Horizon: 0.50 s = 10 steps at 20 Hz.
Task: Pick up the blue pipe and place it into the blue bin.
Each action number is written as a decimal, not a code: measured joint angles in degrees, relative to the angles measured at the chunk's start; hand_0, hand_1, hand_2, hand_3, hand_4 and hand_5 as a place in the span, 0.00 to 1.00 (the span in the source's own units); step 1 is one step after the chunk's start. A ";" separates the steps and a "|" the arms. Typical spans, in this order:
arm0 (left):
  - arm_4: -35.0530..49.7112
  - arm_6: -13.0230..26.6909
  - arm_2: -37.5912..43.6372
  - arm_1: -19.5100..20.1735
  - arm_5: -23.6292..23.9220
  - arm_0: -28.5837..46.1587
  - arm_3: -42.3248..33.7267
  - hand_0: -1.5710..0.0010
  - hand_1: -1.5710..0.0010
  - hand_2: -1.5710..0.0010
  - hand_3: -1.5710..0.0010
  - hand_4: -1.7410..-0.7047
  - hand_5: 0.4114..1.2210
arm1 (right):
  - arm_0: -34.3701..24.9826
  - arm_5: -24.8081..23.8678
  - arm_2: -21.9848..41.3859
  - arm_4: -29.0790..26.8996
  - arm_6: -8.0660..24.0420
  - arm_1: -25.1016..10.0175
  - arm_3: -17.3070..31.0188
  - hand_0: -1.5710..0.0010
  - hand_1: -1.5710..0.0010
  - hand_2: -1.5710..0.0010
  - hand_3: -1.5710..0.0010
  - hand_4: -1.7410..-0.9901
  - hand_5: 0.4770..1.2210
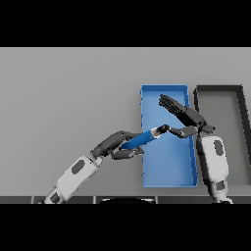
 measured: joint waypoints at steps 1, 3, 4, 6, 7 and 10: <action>0.05 0.57 0.34 0.18 -0.13 -0.22 -0.15 0.00 0.00 0.00 0.08 0.01 1.00 | -0.26 1.51 0.89 -0.82 0.93 -0.68 -1.72 1.00 1.00 1.00 1.00 0.62 0.06; -0.60 -0.31 0.30 -0.31 -0.57 -0.10 1.43 0.00 0.00 0.00 0.08 0.01 1.00 | -0.69 4.22 2.83 -2.25 1.63 -1.98 -6.39 1.00 1.00 1.00 1.00 0.59 0.06; -0.89 -0.51 0.49 -0.53 -0.49 -0.14 1.78 0.00 0.00 0.00 0.08 0.01 1.00 | -1.16 5.19 3.59 -3.60 1.50 -2.42 -7.64 1.00 1.00 1.00 1.00 0.58 0.06; -0.81 -1.14 0.58 -0.26 -0.68 0.10 0.67 0.00 0.00 0.00 0.09 0.01 1.00 | -2.69 5.20 5.86 -6.07 2.96 -4.44 -9.17 1.00 1.00 1.00 1.00 0.59 0.06; -0.88 -1.32 0.68 -0.17 -0.87 0.07 0.71 0.00 0.00 0.00 0.09 0.01 1.00 | -2.89 5.18 6.28 -6.23 2.71 -4.64 -9.59 1.00 1.00 1.00 1.00 0.59 0.06; -1.18 -0.93 0.76 -0.58 -1.16 -0.34 1.16 0.00 0.00 0.00 0.09 0.01 1.00 | -5.07 5.18 9.52 -8.09 2.39 -6.19 -12.20 1.00 1.00 1.00 1.00 0.58 0.07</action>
